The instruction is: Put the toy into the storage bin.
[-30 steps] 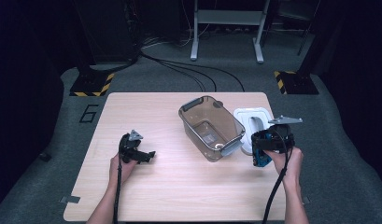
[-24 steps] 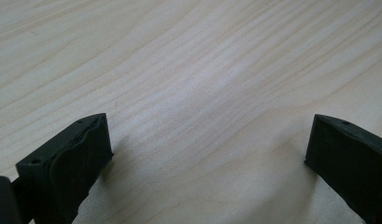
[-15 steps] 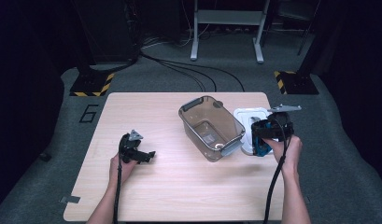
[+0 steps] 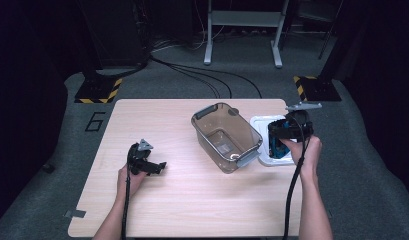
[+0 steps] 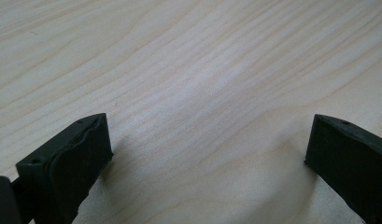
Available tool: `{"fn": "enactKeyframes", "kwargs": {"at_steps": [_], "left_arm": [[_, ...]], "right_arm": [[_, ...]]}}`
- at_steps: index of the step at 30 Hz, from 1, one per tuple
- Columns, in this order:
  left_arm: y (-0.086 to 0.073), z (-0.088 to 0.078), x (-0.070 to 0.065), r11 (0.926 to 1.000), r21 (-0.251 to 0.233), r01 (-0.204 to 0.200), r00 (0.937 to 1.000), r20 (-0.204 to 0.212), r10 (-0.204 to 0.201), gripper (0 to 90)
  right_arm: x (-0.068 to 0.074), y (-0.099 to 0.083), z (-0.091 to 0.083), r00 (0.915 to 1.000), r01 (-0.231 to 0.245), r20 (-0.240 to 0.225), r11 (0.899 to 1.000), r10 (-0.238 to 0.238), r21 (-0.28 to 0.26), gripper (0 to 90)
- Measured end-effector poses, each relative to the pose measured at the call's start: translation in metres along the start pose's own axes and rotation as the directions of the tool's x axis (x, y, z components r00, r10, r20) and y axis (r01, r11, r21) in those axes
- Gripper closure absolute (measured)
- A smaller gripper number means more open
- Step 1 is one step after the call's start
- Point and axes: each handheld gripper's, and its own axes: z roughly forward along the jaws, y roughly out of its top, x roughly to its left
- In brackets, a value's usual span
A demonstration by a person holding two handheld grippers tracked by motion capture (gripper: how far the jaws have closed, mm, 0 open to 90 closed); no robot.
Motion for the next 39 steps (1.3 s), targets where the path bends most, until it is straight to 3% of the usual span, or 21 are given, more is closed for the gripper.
{"fn": "enactKeyframes", "kwargs": {"at_steps": [27,39], "left_arm": [[0.0,0.0,0.0,1.0,-0.001,0.001,1.0,0.0,-0.001,0.2],[0.0,0.0,0.0,1.0,-0.003,0.003,1.0,0.0,-0.003,0.2]], "right_arm": [[-0.001,0.039,0.001,0.9984,0.014,0.056,0.999,-0.012,-0.045,24.2],[0.011,0.062,-0.007,0.9935,0.074,0.091,0.995,-0.068,-0.071,24.2]]}}
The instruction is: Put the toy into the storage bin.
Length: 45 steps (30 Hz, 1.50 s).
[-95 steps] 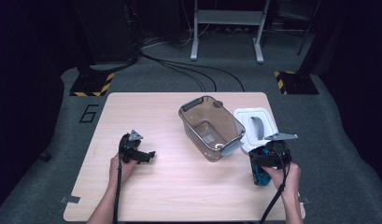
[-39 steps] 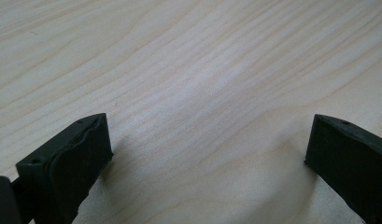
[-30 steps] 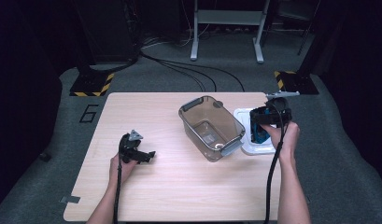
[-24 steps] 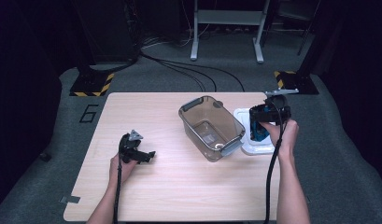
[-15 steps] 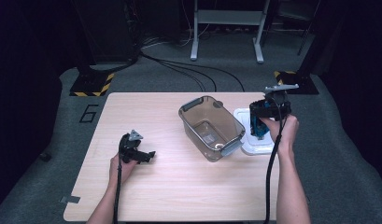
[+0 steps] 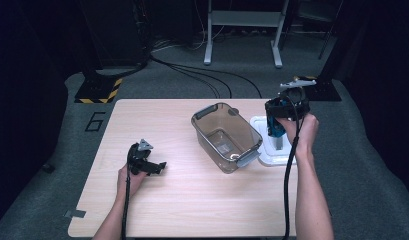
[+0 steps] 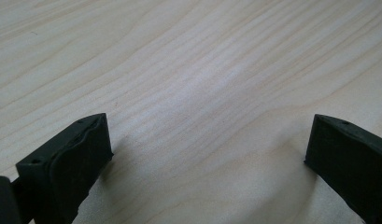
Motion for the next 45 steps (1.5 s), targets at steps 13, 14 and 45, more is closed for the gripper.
{"fn": "enactKeyframes", "kwargs": {"at_steps": [13,14,45], "left_arm": [[0.0,0.0,0.0,1.0,0.0,0.0,1.0,0.0,0.0,0.2],[0.0,0.0,0.0,1.0,0.003,-0.003,1.0,0.0,0.003,0.2],[0.0,0.0,0.0,1.0,0.003,-0.006,1.0,-0.001,0.006,0.2]], "right_arm": [[0.016,0.022,-0.01,0.9986,0.043,-0.027,0.998,-0.045,-0.044,24.2],[0.018,0.024,-0.01,0.9983,0.049,-0.03,0.998,-0.05,-0.046,24.2],[0.091,0.034,0.006,0.9674,0.14,-0.204,0.988,-0.151,-0.066,24.1]]}}
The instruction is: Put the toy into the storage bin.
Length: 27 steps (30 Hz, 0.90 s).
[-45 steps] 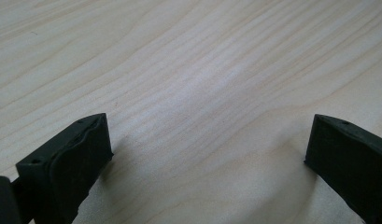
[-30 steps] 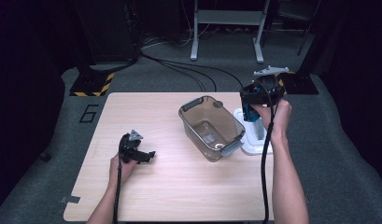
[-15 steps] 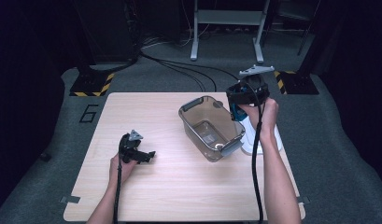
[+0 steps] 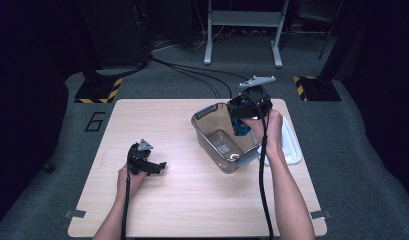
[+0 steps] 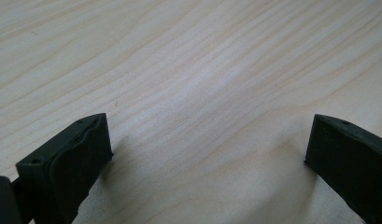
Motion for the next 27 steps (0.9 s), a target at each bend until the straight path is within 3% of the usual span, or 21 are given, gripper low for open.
{"fn": "enactKeyframes", "kwargs": {"at_steps": [11,27], "left_arm": [[0.0,0.0,0.0,1.0,0.0,-0.001,1.0,0.0,0.001,0.2],[0.0,0.0,0.0,1.0,0.0,0.002,1.0,0.001,-0.002,0.2]], "right_arm": [[0.008,-0.01,0.013,0.9991,-0.019,-0.037,0.999,0.02,0.039,24.1],[0.009,-0.031,0.025,0.9967,-0.04,-0.066,0.994,0.047,0.098,24.1]]}}
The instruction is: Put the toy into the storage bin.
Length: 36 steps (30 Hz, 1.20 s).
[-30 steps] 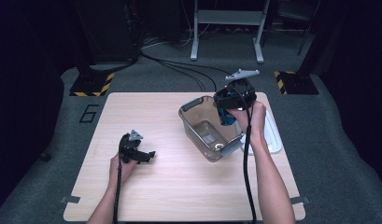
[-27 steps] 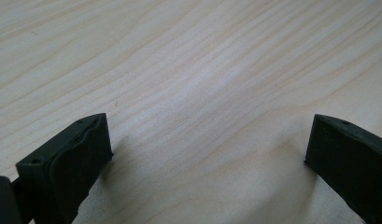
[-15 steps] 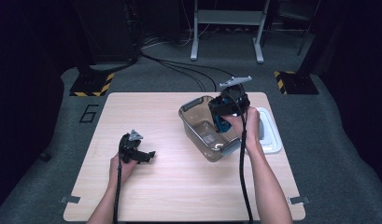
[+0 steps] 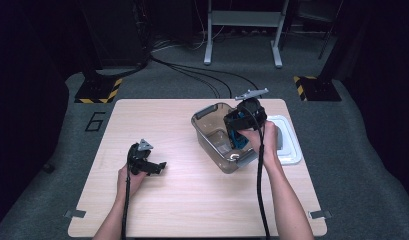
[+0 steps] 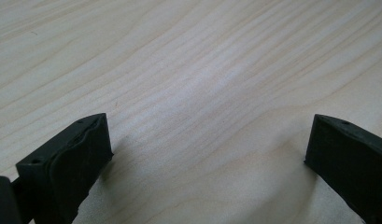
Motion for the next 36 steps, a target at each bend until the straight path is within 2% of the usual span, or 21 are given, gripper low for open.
{"fn": "enactKeyframes", "kwargs": {"at_steps": [21,29,36], "left_arm": [[0.0,0.0,0.0,1.0,0.0,0.0,1.0,0.0,0.0,0.2],[0.0,0.0,0.0,1.0,0.0,-0.002,1.0,-0.001,0.002,0.2],[0.0,0.0,0.0,1.0,0.0,0.0,1.0,0.0,0.0,0.2]], "right_arm": [[-0.005,-0.031,0.032,0.9986,-0.048,-0.017,0.997,0.05,0.059,24.0],[-0.005,-0.041,0.043,0.9985,-0.046,-0.024,0.994,0.049,0.104,24.0],[-0.002,-0.044,0.046,0.9984,-0.041,-0.033,0.989,0.046,0.139,24.0]]}}
